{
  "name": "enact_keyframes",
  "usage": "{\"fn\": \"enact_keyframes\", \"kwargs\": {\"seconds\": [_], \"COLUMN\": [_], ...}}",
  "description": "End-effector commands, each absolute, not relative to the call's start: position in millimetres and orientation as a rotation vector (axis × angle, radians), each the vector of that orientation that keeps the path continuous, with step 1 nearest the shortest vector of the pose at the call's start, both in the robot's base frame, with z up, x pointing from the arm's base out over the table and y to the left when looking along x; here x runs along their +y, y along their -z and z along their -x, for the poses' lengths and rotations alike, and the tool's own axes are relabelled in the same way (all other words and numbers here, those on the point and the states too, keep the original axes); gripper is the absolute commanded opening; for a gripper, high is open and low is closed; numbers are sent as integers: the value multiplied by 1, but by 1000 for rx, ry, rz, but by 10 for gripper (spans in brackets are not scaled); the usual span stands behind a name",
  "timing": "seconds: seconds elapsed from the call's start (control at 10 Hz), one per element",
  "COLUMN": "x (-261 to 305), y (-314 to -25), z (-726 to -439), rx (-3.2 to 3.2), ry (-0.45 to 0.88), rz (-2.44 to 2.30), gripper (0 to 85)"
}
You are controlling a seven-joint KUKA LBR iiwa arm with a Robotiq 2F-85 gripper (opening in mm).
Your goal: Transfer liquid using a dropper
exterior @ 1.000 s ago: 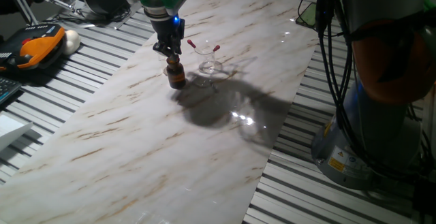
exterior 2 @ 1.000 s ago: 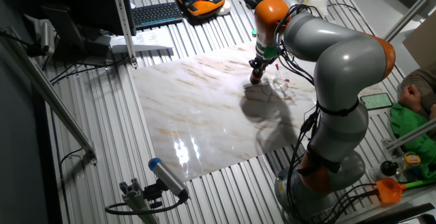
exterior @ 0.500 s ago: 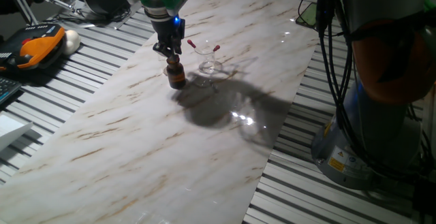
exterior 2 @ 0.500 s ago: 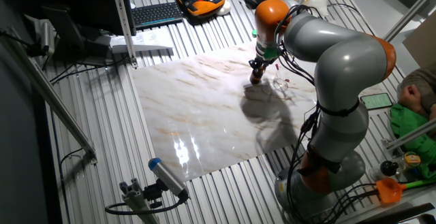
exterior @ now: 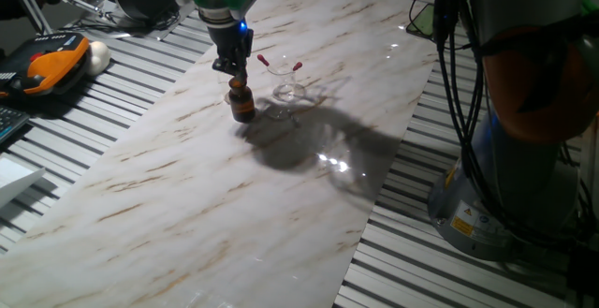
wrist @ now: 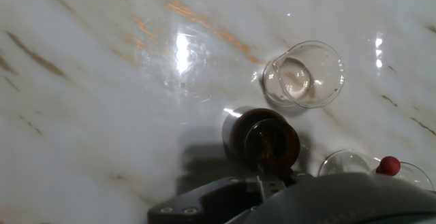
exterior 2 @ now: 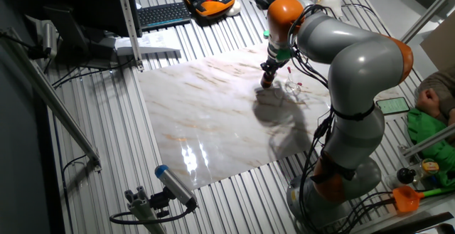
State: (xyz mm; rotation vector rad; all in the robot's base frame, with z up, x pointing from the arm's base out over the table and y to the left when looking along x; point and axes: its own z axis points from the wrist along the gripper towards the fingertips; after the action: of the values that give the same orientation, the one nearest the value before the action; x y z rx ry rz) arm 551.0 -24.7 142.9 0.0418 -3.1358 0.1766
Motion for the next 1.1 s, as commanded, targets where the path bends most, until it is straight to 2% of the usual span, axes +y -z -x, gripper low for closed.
{"fn": "enact_keyframes", "kwargs": {"seconds": [0.0, 0.1, 0.3, 1.0], "x": [-25, -25, -25, -26], "y": [-143, -143, -144, -138], "z": [-551, -551, -551, -552], "rx": [-3133, -3136, -3142, -3163], "ry": [-178, -197, -224, -228], "rz": [-34, -13, 8, 25], "gripper": [0, 0, 340, 340]}}
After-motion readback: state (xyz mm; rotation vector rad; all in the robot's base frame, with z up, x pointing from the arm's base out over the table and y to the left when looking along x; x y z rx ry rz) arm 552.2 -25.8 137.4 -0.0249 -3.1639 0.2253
